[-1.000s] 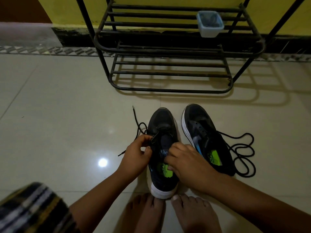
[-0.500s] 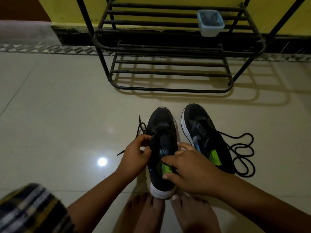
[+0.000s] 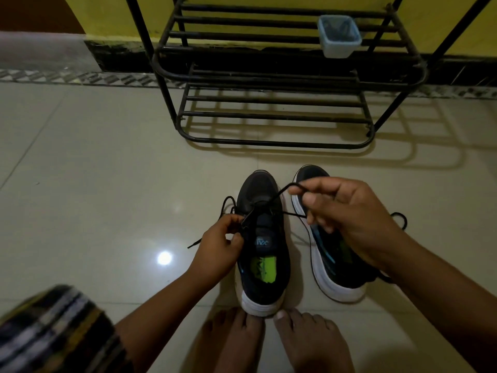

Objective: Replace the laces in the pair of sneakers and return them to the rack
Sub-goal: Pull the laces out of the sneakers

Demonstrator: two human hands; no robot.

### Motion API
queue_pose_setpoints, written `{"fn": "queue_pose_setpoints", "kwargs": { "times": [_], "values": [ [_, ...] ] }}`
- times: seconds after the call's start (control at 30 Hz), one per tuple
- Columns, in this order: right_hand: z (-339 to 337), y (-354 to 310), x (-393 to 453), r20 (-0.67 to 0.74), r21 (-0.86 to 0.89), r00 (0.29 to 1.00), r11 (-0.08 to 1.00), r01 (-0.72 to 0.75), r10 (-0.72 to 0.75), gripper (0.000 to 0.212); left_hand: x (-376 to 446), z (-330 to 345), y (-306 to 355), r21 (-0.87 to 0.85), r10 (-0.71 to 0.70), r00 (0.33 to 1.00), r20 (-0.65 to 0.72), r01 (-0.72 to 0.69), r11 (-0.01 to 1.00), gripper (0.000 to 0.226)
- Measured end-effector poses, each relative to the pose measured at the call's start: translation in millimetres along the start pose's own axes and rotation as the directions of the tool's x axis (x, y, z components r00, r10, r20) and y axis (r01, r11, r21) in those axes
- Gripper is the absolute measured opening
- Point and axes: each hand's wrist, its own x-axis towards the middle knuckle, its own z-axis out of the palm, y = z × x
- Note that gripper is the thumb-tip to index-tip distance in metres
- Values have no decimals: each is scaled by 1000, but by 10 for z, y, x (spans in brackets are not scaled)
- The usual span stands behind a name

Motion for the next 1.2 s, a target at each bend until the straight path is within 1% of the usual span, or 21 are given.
{"fn": "queue_pose_setpoints", "kwargs": {
  "times": [0.07, 0.1, 0.23, 0.27, 0.37, 0.47, 0.53, 0.63, 0.73, 0.8, 0.87, 0.9, 0.93, 0.97, 1.0, 1.03, 1.07, 1.1, 1.13, 1.17, 1.2],
  "values": [
    [-95, 10, 29, -43, 79, 998, 996, -39, 42, 36, -4, 0, 7, 1, -4, 1000, 2, 4, 1000, 26],
    [-123, 14, 31, -60, 110, 997, 993, -46, 53, 36, -6, 0, 12, 1, -7, 1000, 2, 7, 1000, 25],
    [-129, 17, 29, -156, 252, 987, 968, 2, 39, 13, -8, 1, 26, 8, -16, 1000, -5, 16, 1000, 24],
    [-131, 15, 40, -176, 279, 983, 960, 3, 48, 13, -5, 2, 26, 12, -16, 1000, -8, 16, 1000, 24],
    [-136, -12, 69, -208, 273, 975, 962, -22, 81, 18, -4, 10, 27, 23, -18, 1000, -9, 18, 1000, 25],
    [-122, -43, 90, -269, 277, 961, 961, 10, 67, 18, -4, 6, 31, 34, -9, 1000, -8, 9, 999, 25],
    [-139, -45, 110, -346, 320, 936, 946, 53, 64, 18, -5, 3, 29, 31, -8, 1000, -10, 8, 999, 26],
    [-230, -2, 155, -455, 433, 882, 896, 104, 118, 19, -13, 4, 14, 34, 7, 1000, -7, -7, 999, 26],
    [-342, 32, 184, -507, 494, 845, 861, 123, 171, 18, -16, 7, 3, 28, -6, 1000, -9, 6, 1000, 27],
    [-369, 50, 212, -503, 452, 842, 889, 66, 194, 19, -14, 8, 1, 29, -15, 1000, -9, 15, 999, 28],
    [-365, 115, 257, -454, 290, 866, 954, -81, 212, 18, -7, 14, -1, 39, -12, 1000, -8, 12, 999, 29],
    [-350, 154, 267, -438, 115, 876, 979, -166, 200, 18, -8, 17, 7, 45, -9, 1000, -3, 9, 999, 28],
    [-332, 213, 268, -428, -159, 891, 958, -240, 152, 22, -11, 15, 16, 58, -2, 1000, 2, 2, 998, 28],
    [-312, 283, 256, -397, -485, 916, 833, -266, 61, 29, -14, 11, 34, 80, 12, 1000, 11, -12, 997, 27],
    [-272, 341, 234, -340, -761, 938, 606, -233, -66, 35, -13, 3, 58, 112, 28, 999, 20, -30, 993, 26],
    [-219, 385, 196, -235, -922, 947, 359, -145, -220, 41, -10, -4, 83, 146, 42, 999, 30, -46, 988, 25],
    [-155, 423, 166, -84, -983, 946, 181, -27, -314, 48, -5, -10, 103, 179, 57, 998, 35, -63, 982, 26],
    [-86, 461, 146, 62, -992, 937, 81, 95, -343, 56, 0, -13, 109, 220, 74, 997, 36, -80, 972, 26],
    [-5, 504, 120, 189, -977, 922, 33, 212, -339, 63, 6, -15, 113, 272, 96, 995, 30, -100, 957, 28],
    [60, 581, 101, 289, -953, 908, 1, 303, -304, 68, 13, -17, 120, 334, 121, 992, 23, -122, 935, 32],
    [115, 643, 81, 362, -930, 894, -37, 365, -264, 69, 22, -21, 136, 400, 152, 988, 31, -152, 904, 36]
  ]
}}
